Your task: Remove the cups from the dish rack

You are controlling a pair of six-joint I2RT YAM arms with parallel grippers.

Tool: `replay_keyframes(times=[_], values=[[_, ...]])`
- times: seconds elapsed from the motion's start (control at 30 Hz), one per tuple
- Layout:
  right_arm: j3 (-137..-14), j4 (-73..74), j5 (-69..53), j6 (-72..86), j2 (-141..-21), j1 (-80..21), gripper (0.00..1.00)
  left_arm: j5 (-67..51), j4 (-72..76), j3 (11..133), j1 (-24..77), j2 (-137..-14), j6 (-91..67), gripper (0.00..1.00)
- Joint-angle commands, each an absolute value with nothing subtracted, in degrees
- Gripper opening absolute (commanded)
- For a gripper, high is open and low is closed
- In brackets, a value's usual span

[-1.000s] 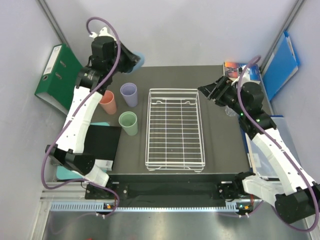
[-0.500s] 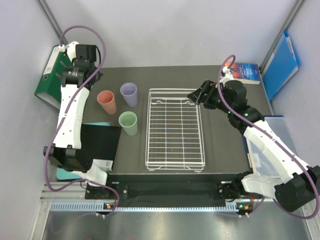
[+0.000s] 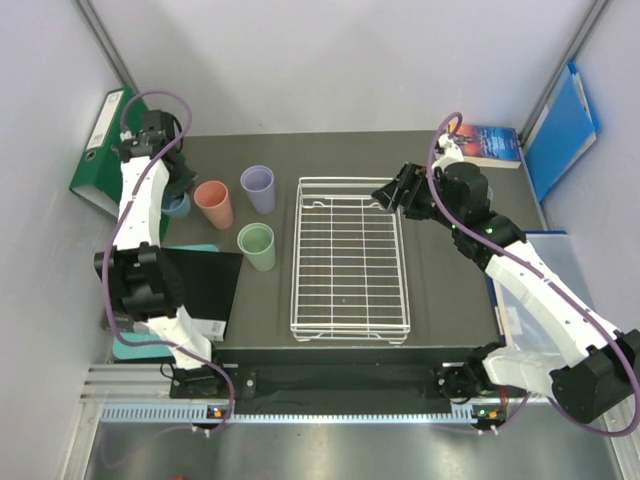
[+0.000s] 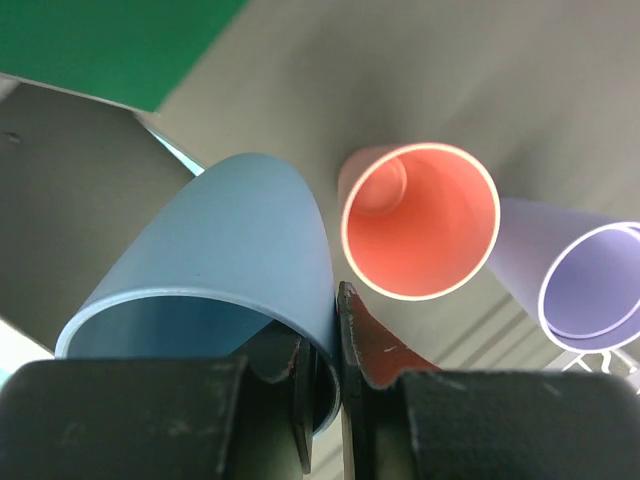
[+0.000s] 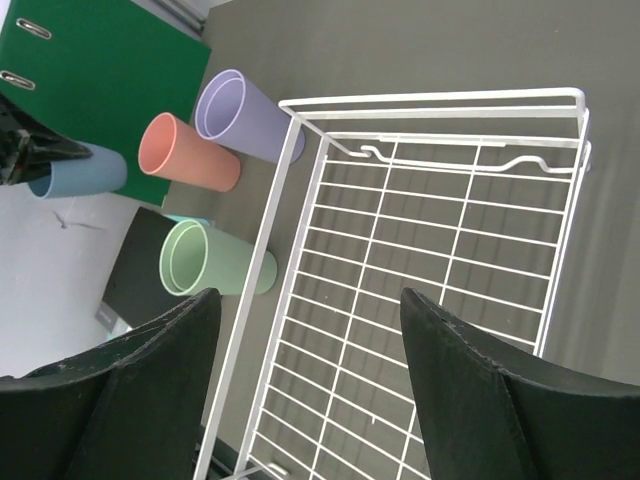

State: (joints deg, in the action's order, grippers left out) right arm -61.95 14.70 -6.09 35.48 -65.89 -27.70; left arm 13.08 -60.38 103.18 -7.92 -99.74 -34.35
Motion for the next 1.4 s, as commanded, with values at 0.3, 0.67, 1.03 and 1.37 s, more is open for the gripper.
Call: replay_keyframes(times=[0.3, 0.67, 1.03, 1.37], values=[[-65.4, 14.2, -5.8, 33.5, -68.5, -28.3, 0.72, 5.5, -60.0, 105.3, -11.4, -108.9, -35.1, 0.00], [-67.1, 15.4, -5.2, 33.0, -70.7, -28.2, 0.72, 3.6, -59.1, 105.1, -13.8, -114.6, -36.6, 0.00], [-68.4, 15.3, -5.7, 32.8, -73.3, -28.2, 0.72, 1.9, -58.8, 105.3, -16.0, -116.3, -37.0, 0.11], [-68.0, 13.9, -6.9, 33.5, -74.5, -28.2, 0.72, 1.5, -60.3, 109.3, -16.6, -115.3, -37.1, 0.22]])
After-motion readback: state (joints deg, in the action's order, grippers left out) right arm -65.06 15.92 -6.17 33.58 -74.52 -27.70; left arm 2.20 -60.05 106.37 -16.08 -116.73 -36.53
